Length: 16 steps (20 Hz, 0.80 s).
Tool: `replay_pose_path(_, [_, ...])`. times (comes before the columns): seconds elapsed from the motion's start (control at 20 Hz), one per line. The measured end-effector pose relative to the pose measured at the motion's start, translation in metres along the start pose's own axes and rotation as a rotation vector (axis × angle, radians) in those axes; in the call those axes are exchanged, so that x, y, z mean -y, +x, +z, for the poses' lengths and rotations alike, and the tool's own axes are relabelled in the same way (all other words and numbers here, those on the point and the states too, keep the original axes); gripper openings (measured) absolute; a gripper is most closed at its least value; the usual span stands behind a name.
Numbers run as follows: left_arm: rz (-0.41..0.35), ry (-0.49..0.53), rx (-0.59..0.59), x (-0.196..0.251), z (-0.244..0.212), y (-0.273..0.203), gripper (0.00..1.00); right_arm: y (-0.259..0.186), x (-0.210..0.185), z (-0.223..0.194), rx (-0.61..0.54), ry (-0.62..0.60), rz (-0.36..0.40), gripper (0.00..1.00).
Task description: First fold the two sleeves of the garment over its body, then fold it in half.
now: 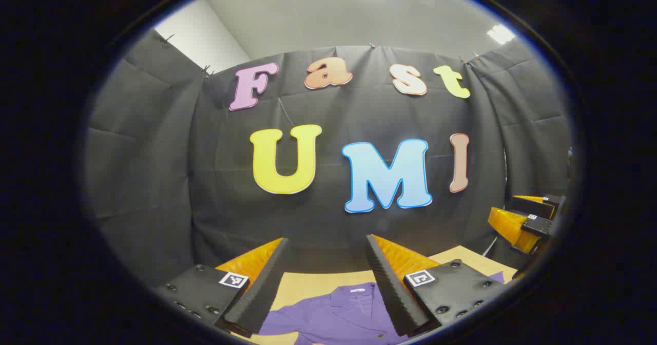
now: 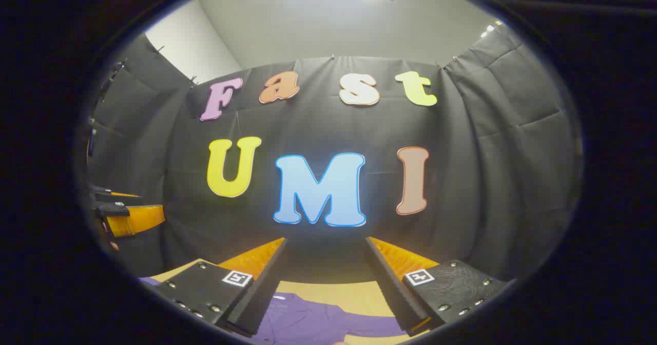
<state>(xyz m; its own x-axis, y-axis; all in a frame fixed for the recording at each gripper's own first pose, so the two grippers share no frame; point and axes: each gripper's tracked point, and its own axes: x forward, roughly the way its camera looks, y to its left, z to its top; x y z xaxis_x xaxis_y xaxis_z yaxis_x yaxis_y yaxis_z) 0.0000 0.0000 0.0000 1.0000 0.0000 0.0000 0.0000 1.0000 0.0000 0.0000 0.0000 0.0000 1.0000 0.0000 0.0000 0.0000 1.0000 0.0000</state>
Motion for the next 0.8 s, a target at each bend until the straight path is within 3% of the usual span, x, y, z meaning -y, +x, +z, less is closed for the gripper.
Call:
replay_pose_path(0.35, [0.029,-0.005,-0.016,-0.007,-0.006,-0.003,0.93,0.007,0.000,-0.010,-0.034,0.014,0.016,0.92])
replay_pose_path(0.4, [0.033,-0.004,-0.018,-0.007,-0.006,-0.004,0.97,0.008,-0.001,-0.013,-0.039,0.020,0.017,0.92])
replay_pose_path(0.45, [0.036,-0.001,-0.019,-0.007,-0.007,-0.006,0.93,0.009,-0.001,-0.014,-0.044,0.024,0.019,0.92])
replay_pose_path(0.8, [0.047,0.008,-0.026,-0.006,-0.008,-0.002,0.95,0.015,-0.002,-0.025,-0.058,0.029,0.027,0.93])
